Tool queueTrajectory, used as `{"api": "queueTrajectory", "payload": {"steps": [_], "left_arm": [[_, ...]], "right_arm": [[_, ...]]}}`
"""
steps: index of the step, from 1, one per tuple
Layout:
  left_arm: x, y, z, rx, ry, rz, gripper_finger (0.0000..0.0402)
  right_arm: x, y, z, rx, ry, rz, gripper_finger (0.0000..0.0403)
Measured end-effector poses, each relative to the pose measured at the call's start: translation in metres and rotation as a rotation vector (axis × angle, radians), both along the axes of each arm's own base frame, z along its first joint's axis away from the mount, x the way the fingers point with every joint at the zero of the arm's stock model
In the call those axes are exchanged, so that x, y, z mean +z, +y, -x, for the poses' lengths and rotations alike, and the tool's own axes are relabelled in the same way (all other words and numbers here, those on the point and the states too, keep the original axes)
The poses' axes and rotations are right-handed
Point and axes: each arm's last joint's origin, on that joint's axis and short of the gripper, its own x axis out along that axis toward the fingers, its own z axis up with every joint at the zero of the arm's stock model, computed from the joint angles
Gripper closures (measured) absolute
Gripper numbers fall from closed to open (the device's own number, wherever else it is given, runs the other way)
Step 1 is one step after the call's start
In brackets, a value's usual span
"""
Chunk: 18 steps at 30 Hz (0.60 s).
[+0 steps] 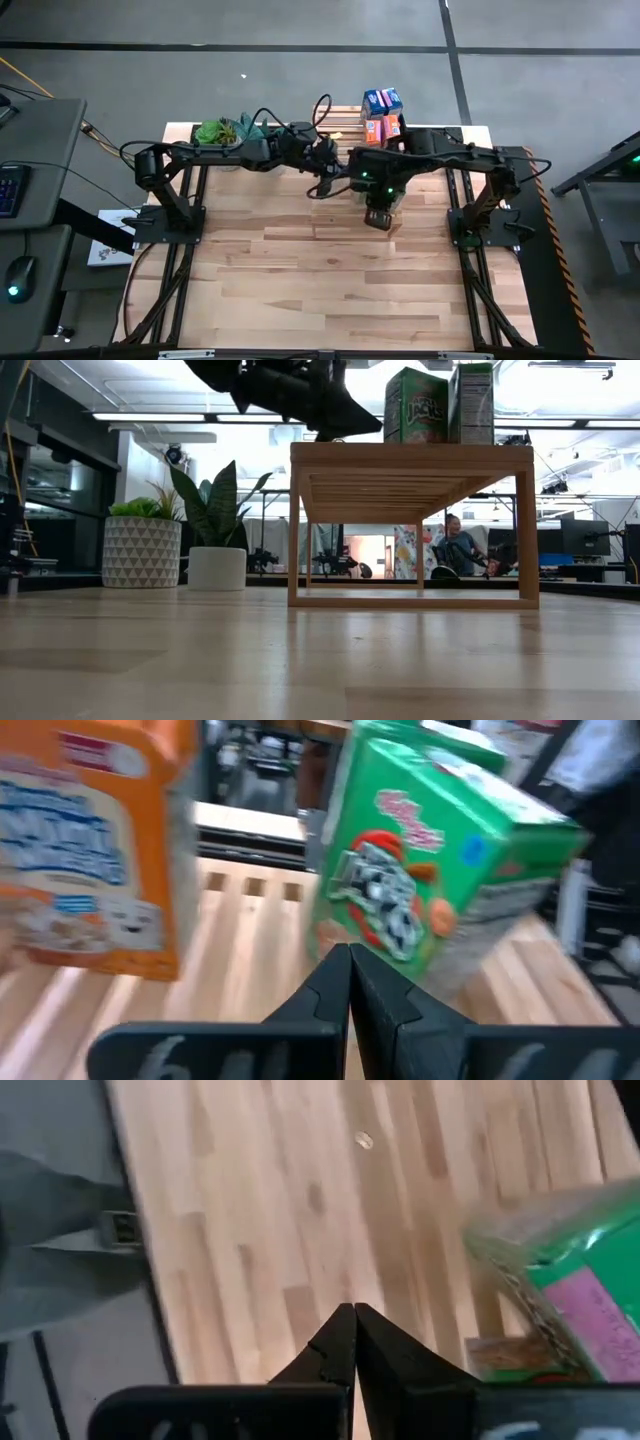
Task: Stack cereal on shelf
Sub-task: Put the green cereal box aligned with the other green cereal box on the shelf
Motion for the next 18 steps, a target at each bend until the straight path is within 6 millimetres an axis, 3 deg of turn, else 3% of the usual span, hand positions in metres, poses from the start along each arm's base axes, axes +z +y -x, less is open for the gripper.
{"api": "queueTrajectory", "payload": {"steps": [5, 9, 18], "left_arm": [[0.001, -0.001, -0.001, 0.059, -0.01, -0.029, 0.0401], [0.001, -0.009, -0.003, 0.059, -0.008, -0.038, 0.0401], [0.001, -0.025, -0.007, 0.07, 0.0, -0.043, 0.0401]], "right_arm": [[0.029, 0.002, 0.01, 0.008, -0.118, -0.011, 0.0403], [0.053, -0.002, 0.025, -0.099, -0.211, 0.049, 0.0403], [0.071, -0.016, 0.049, -0.388, -0.289, 0.225, 0.0403]]}}
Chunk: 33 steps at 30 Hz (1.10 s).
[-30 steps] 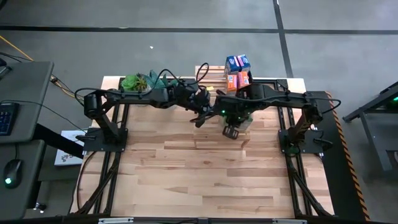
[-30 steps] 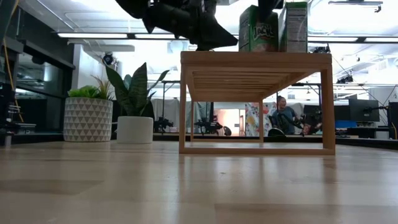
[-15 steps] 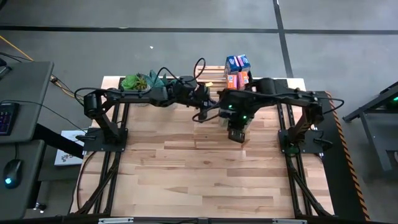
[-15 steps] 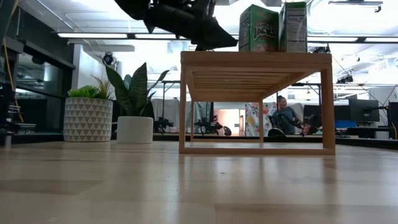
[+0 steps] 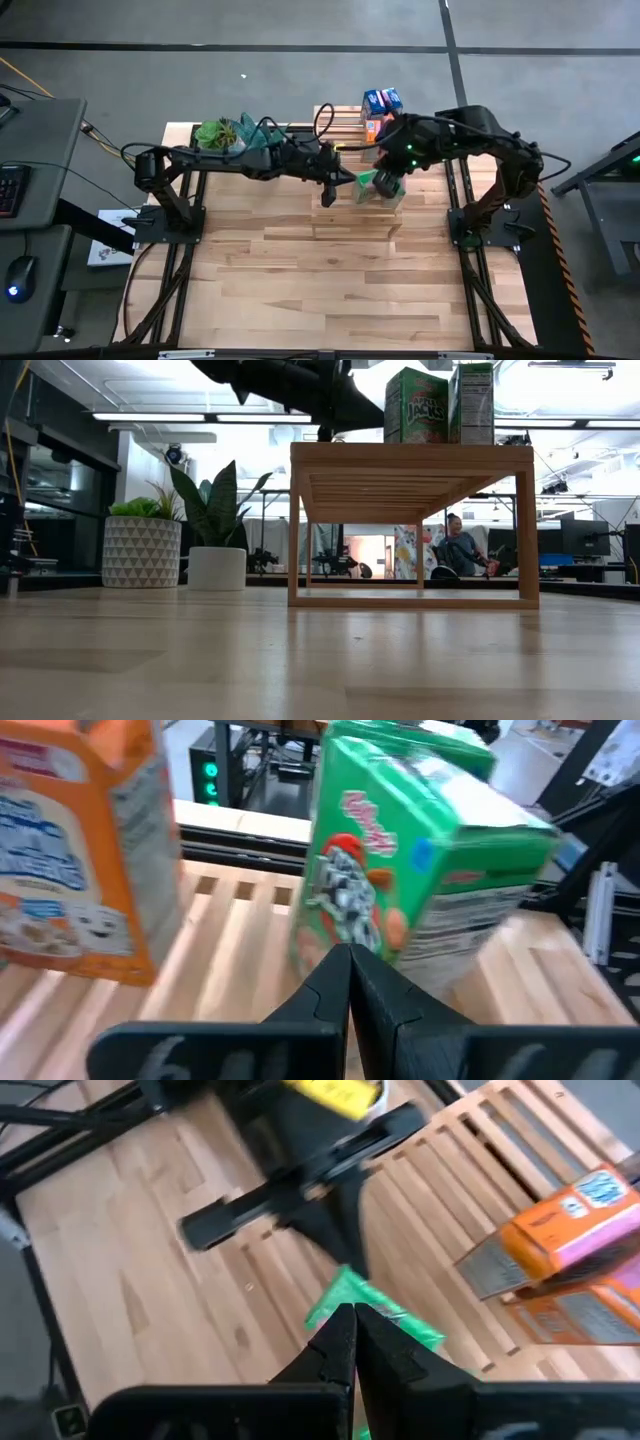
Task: Stack cereal on shelf
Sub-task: Put the green cereal box aligned with the other green cereal box on the shelf
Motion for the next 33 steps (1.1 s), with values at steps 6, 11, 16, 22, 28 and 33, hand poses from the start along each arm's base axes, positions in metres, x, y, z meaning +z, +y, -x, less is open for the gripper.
{"api": "queueTrajectory", "payload": {"steps": [6, 11, 16, 22, 28, 33], "left_arm": [[-0.001, -0.01, -0.001, -0.009, 0.017, 0.042, 0.0402], [-0.001, -0.017, -0.002, -0.014, 0.019, 0.079, 0.0401], [-0.001, -0.023, -0.003, -0.017, 0.021, 0.116, 0.0402], [-0.001, -0.031, -0.004, 0.01, 0.02, 0.107, 0.0402], [0.003, -0.036, -0.006, 0.027, -0.022, 0.135, 0.0402], [0.003, -0.038, -0.006, 0.027, -0.029, 0.154, 0.0402]], "right_arm": [[0.0, -0.009, 0.0, -0.084, -0.008, 0.008, 0.0403], [0.001, -0.019, 0.002, -0.168, -0.012, 0.056, 0.0403], [0.002, -0.033, 0.005, -0.246, -0.018, 0.089, 0.0403], [0.004, -0.048, 0.01, -0.305, -0.02, 0.089, 0.0403], [0.004, -0.058, 0.013, -0.331, -0.015, 0.093, 0.0403], [0.004, -0.065, 0.015, -0.342, -0.011, 0.092, 0.0403]]}}
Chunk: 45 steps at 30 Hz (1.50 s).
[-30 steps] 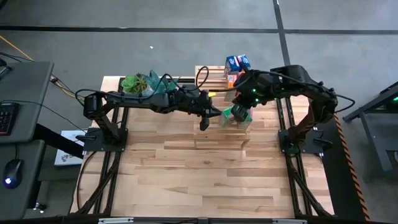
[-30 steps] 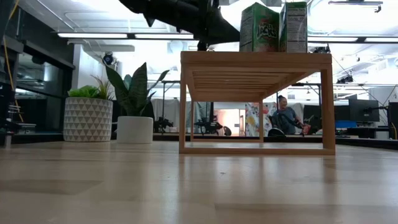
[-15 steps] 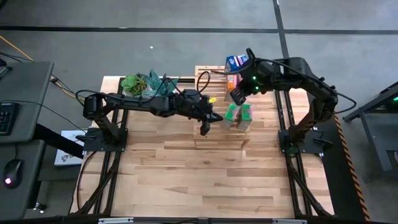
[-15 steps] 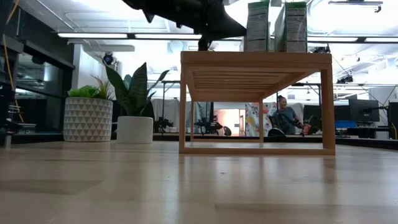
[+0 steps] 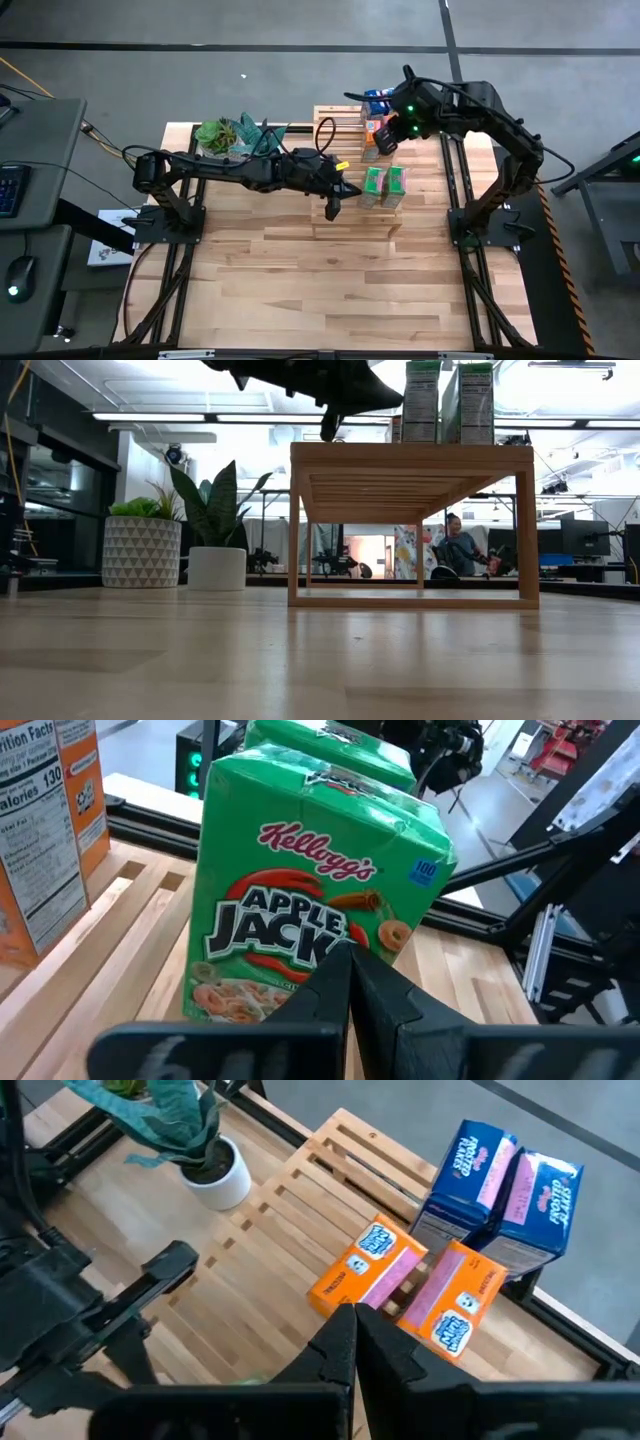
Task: Stack cereal on shelf
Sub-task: Put the green cereal box aligned with the other green cereal box on the shelf
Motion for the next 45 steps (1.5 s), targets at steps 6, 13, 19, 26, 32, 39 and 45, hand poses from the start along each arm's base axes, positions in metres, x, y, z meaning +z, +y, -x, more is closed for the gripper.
{"api": "queueTrajectory", "payload": {"steps": [6, 13, 19, 26, 32, 39, 45], "left_arm": [[0.0, -0.006, 0.0, -0.016, 0.001, 0.006, 0.0402], [0.0, -0.008, 0.0, -0.023, 0.002, -0.002, 0.0401], [-0.003, 0.005, 0.005, 0.022, 0.061, -0.048, 0.0401], [-0.023, 0.014, 0.003, -0.011, 0.171, -0.089, 0.0401], [-0.042, 0.01, -0.006, -0.047, 0.203, -0.076, 0.0402], [-0.051, 0.01, -0.014, -0.032, 0.19, -0.085, 0.0402], [-0.053, 0.015, -0.017, -0.012, 0.171, -0.085, 0.0402]], "right_arm": [[0.0, -0.005, 0.002, -0.009, 0.007, 0.006, 0.0403], [0.0, -0.007, 0.002, -0.006, 0.011, 0.01, 0.0403], [0.0, -0.007, 0.002, 0.0, 0.014, 0.013, 0.0403], [0.0, -0.007, 0.002, 0.006, 0.018, 0.016, 0.0403], [0.0, -0.007, 0.002, 0.006, 0.019, 0.016, 0.0403], [0.0, -0.007, 0.002, 0.006, 0.018, 0.017, 0.0403], [0.0, -0.007, 0.001, 0.003, 0.017, 0.015, 0.0403]]}}
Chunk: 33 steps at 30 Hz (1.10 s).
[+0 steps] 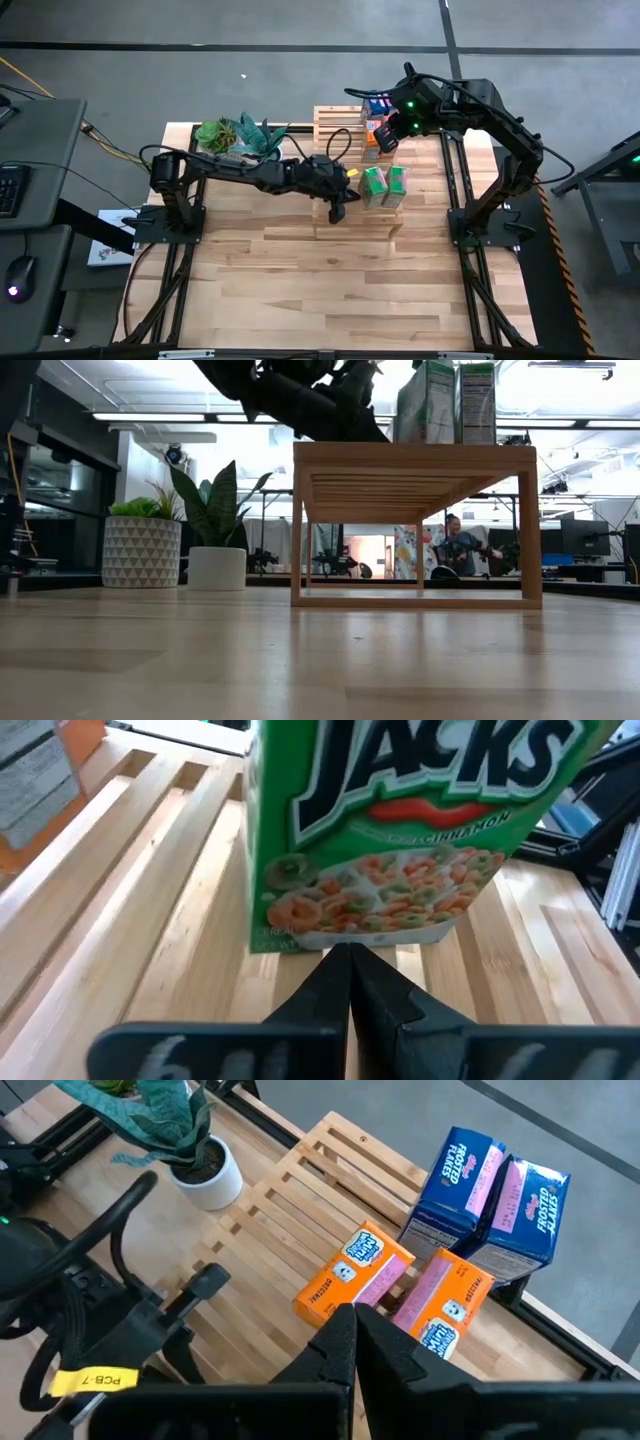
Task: Stack cereal on shelf
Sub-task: Put the green cereal box aligned with the other green cereal box on the shelf, then return to Home Position
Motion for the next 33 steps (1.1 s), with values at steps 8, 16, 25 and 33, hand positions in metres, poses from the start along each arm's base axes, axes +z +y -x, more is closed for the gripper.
{"api": "queueTrajectory", "payload": {"steps": [8, 16, 25, 33], "left_arm": [[0.001, 0.002, -0.001, 0.026, -0.013, -0.054, 0.0402], [0.003, 0.009, -0.001, 0.121, -0.031, -0.165, 0.0402], [0.005, 0.009, 0.002, 0.073, -0.02, -0.139, 0.0402], [0.057, 0.03, 0.045, 0.111, 0.013, -0.176, 0.0402]], "right_arm": [[0.0, 0.0, 0.0, 0.0, -0.001, 0.0, 0.0403], [0.0, 0.0, 0.0, -0.001, -0.004, 0.001, 0.0403], [0.0, 0.0, 0.0, -0.005, -0.004, 0.007, 0.0403], [0.001, -0.002, 0.001, 0.001, 0.038, 0.081, 0.0403]]}}
